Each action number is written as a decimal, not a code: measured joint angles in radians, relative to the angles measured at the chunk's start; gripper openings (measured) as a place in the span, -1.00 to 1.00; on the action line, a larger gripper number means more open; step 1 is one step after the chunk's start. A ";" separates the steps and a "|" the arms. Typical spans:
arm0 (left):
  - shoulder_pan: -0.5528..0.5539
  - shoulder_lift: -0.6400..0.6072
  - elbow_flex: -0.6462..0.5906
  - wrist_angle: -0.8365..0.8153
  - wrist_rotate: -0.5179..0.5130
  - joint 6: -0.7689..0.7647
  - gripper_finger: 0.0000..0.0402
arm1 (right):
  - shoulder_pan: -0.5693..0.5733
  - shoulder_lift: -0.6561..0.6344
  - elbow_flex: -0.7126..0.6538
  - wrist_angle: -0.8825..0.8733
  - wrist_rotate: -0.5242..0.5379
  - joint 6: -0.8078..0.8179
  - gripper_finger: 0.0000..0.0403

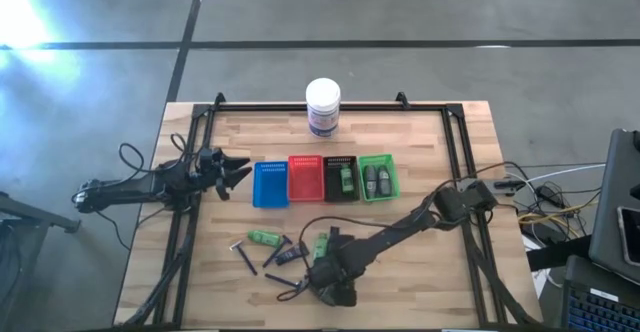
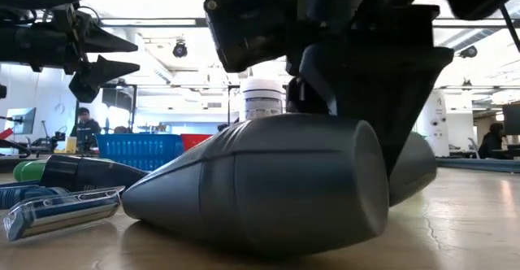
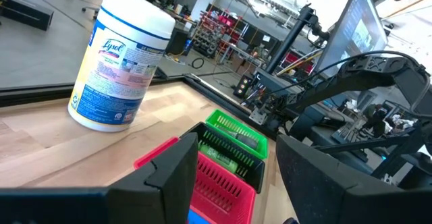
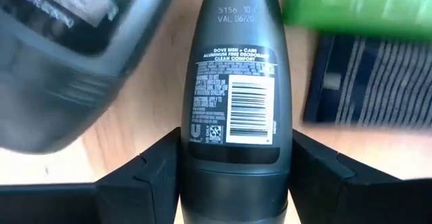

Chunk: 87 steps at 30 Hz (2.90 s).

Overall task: Pick & Place Travel size toiletries
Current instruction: Put the black deodorant into the green basket

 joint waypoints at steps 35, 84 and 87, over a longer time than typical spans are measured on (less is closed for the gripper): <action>0.000 0.000 0.000 0.000 0.000 0.000 0.03 | -0.432 -0.984 -0.962 0.248 0.305 1.146 0.05; 0.000 0.000 0.000 0.000 0.000 0.000 0.03 | -0.223 -0.443 -0.369 0.072 0.154 0.982 0.65; 0.000 0.000 0.000 0.000 0.000 0.000 0.03 | -0.163 -0.360 -0.287 0.108 0.092 0.820 0.63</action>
